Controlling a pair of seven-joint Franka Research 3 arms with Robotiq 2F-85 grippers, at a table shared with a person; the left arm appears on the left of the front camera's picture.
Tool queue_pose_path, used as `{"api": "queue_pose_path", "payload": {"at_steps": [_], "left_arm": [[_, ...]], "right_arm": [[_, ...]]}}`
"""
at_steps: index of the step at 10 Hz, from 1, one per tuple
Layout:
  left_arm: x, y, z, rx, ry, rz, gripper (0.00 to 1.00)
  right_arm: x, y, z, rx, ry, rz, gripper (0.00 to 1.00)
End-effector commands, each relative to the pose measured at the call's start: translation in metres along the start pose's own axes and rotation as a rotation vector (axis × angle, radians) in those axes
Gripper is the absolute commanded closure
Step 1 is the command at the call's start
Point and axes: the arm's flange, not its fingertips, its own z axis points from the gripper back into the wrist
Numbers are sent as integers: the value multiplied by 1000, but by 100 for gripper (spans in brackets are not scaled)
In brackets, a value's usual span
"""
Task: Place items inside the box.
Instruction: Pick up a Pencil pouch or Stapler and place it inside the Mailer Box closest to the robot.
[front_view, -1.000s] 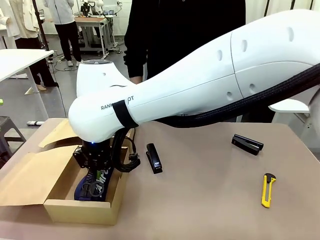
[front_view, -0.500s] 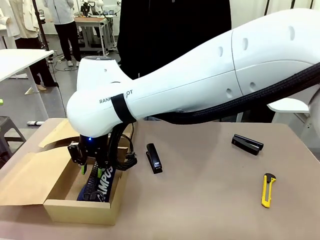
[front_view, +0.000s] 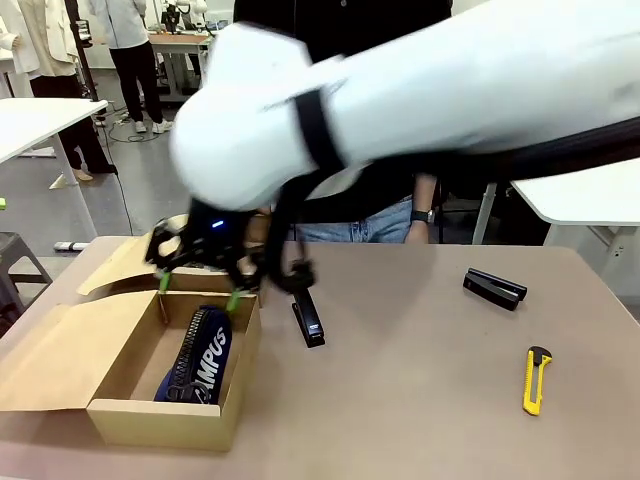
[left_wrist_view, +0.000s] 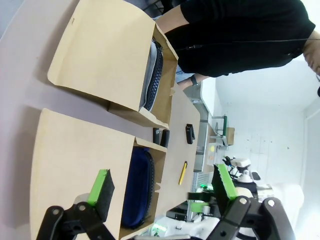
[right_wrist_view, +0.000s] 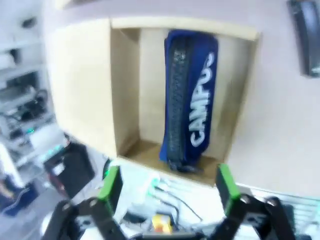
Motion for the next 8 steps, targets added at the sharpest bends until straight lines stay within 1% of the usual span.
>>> {"api": "queue_pose_path", "payload": {"at_steps": [1,2,3,4,5,6,7,8], "left_arm": [[-1,2,0,-18,1,-20,0],[-1,2,0,-18,1,-20,0],[-1,2,0,-18,1,-20,0],[-1,2,0,-18,1,-20,0],[-1,2,0,-18,1,-20,0],[-1,2,0,-18,1,-20,0],[-1,2,0,-18,1,-20,0],[-1,2,0,-18,1,-20,0]], "right_arm": [[-38,-115,66,225,26,-50,0],[-51,-149,92,353,-18,-35,0],[-58,-181,110,377,-59,-125,0],[-66,-220,127,454,-91,-208,0],[-80,-252,136,574,-91,-145,0],[-90,-274,138,645,-160,-231,0],[-59,-216,137,493,-86,-189,0],[-59,-216,137,493,-86,-189,0]]}}
